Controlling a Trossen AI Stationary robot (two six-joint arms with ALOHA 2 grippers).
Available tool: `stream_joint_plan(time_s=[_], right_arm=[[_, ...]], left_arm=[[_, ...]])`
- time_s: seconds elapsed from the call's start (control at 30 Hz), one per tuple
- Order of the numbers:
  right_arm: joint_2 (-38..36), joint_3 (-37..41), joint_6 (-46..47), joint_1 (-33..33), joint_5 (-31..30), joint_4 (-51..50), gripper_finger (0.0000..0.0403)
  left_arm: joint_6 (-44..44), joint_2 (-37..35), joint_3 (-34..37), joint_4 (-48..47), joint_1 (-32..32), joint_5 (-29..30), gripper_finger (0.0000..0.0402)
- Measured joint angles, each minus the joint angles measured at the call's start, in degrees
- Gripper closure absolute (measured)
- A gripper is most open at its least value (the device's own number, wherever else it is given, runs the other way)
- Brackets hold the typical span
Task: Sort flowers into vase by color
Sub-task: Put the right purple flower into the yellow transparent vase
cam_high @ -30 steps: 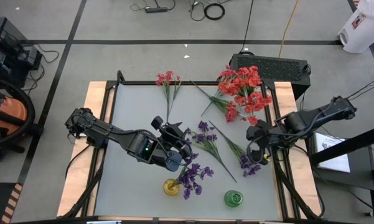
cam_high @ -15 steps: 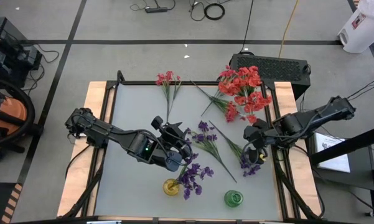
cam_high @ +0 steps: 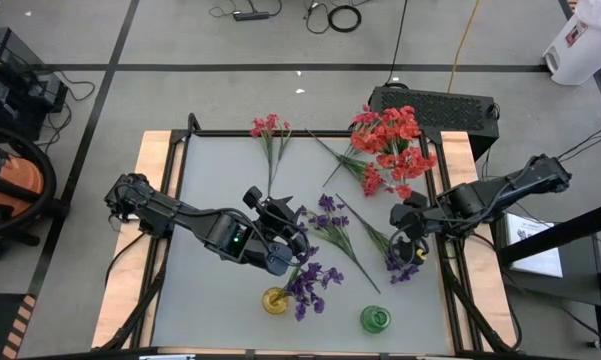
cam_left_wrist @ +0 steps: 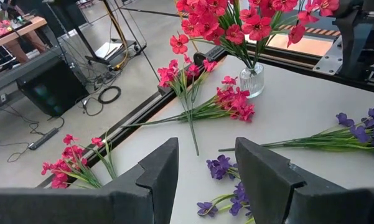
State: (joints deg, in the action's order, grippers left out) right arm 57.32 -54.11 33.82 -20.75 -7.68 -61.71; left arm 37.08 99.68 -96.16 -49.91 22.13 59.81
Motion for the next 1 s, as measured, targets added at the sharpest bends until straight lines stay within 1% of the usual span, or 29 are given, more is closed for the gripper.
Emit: stream_joint_plan(time_s=[0.4,0.63,0.87,1.0], right_arm=[[0.0,0.0,0.9,0.0,0.0,1.8,0.0046],[0.0,0.0,8.3,0.0,-4.5,1.8,0.0046],[1.0,0.0,13.3,0.0,-4.5,1.6,0.0046],[3.4,0.0,14.1,0.0,-4.5,1.5,0.0046]], left_arm=[[0.0,0.0,0.0,0.0,0.0,0.0,0.0235],[0.0,0.0,0.0,0.0,0.0,0.0,0.0235],[0.0,0.0,0.0,0.0,0.0,0.0,0.0235],[0.0,0.0,0.0,0.0,0.0,0.0,0.0235]])
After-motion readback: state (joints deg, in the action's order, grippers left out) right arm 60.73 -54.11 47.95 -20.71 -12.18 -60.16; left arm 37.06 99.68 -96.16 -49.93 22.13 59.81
